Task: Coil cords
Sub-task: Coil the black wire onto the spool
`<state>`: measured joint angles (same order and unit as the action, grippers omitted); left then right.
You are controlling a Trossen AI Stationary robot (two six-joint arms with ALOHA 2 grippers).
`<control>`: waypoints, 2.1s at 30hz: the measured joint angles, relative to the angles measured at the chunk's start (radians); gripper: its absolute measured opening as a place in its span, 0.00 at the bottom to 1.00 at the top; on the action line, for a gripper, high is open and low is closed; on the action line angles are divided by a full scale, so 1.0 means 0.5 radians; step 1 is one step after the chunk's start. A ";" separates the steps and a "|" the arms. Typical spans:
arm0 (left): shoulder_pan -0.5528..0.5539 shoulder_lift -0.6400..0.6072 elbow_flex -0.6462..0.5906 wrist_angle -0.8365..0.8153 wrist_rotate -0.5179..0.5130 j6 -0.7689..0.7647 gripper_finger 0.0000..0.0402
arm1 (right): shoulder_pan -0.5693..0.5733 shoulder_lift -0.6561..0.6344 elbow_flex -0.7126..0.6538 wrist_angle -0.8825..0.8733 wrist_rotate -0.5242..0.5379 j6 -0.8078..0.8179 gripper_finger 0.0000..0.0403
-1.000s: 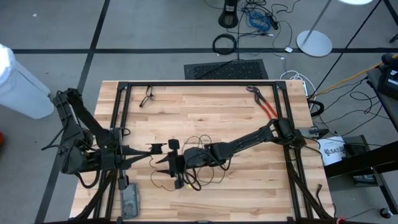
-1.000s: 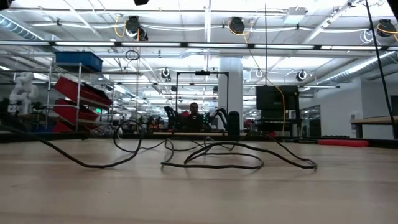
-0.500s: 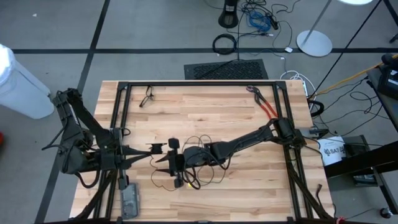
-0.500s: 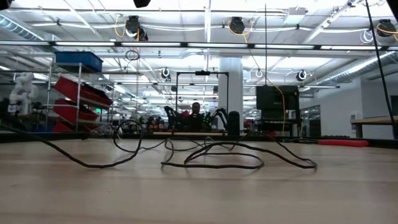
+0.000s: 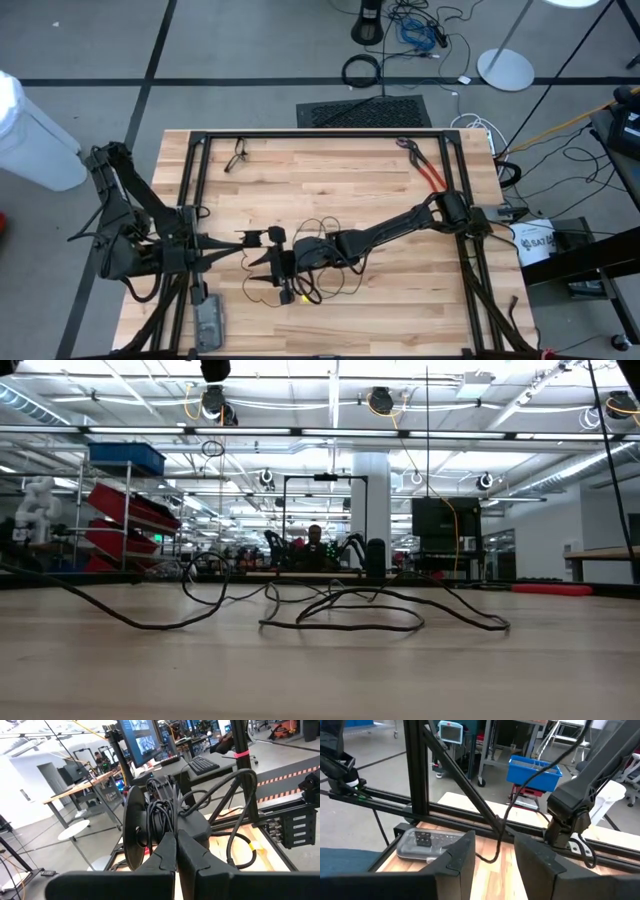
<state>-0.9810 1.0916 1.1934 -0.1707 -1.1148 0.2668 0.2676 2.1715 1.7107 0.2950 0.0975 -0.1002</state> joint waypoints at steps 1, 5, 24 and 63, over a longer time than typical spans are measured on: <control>-0.001 0.000 0.001 0.000 0.001 0.000 0.00 | -0.001 0.000 0.000 0.000 0.001 0.000 0.30; -0.001 0.000 0.000 0.000 0.000 0.001 0.00 | -0.005 -0.001 0.000 0.016 0.001 0.000 0.23; -0.001 0.000 0.000 -0.011 0.001 -0.003 0.00 | 0.072 -0.316 0.001 -0.706 -0.055 -0.138 0.00; 0.256 -0.067 -0.011 -0.518 1.172 -0.486 0.00 | 0.729 -0.786 0.125 -1.308 0.273 -0.382 0.00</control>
<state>-0.8530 1.0580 1.1881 -0.4296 -0.5287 0.0236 0.6323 1.7786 1.7732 -0.3590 0.2341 -0.2913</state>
